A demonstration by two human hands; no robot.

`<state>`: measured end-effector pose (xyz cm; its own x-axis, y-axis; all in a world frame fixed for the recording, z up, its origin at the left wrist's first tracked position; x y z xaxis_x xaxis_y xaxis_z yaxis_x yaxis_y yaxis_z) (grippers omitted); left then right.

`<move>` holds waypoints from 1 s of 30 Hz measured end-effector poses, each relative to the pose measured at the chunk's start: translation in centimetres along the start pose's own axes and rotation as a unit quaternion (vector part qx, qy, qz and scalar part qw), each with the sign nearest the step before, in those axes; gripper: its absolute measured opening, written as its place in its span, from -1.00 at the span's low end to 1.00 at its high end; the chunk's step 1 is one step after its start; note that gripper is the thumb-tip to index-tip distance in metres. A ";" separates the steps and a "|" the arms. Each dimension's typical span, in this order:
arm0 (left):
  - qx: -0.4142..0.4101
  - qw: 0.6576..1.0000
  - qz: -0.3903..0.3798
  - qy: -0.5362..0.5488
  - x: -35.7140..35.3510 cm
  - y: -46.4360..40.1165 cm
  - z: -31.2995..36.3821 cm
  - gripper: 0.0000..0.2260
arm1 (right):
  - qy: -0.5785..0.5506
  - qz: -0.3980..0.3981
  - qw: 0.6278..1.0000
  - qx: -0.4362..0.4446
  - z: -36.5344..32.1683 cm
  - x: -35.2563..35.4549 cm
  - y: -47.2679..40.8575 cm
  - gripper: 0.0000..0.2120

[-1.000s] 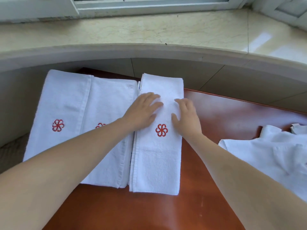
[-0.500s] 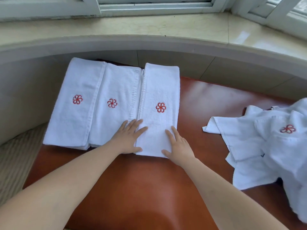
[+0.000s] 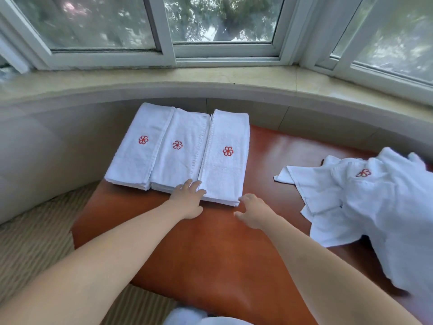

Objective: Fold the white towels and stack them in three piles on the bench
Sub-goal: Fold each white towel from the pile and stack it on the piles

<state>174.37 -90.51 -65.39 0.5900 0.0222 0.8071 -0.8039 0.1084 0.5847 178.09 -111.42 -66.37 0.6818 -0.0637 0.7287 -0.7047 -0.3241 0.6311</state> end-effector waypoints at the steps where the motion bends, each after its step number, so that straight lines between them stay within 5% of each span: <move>1: 0.001 1.000 0.020 0.013 0.8 0.9 0.5 -0.44 | -0.003 0.016 1.000 0.002 -0.2 0.7 1.1 -0.34; 10: -0.009 0.991 0.124 0.054 3.2 9.8 5.7 -0.38 | 0.004 0.128 0.992 0.002 -0.6 3.1 10.8 -0.42; 20: -0.043 0.978 0.165 0.117 -1.0 17.4 12.9 -0.39 | 0.040 0.148 0.988 0.008 0.8 -0.9 20.9 -0.43; 30: -0.101 0.978 0.156 0.093 0.5 16.2 22.9 -0.39 | 0.018 0.140 0.989 -0.049 10.6 0.2 27.3 -0.45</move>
<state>159.92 -111.49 -53.69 0.3369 0.2643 0.9037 -0.9268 0.2620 0.2689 161.05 -130.31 -51.86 0.4518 -0.1038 0.8860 -0.8815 -0.2046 0.4255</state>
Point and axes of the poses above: each hand's wrist, its own y-axis away from the middle knuckle, its own x-axis out of the back of the hand, z = x × y, the point moved 8 cm from there along -y, towards the middle knuckle, and after that the axes turned 3 degrees about -x, right-handed, at the moved point
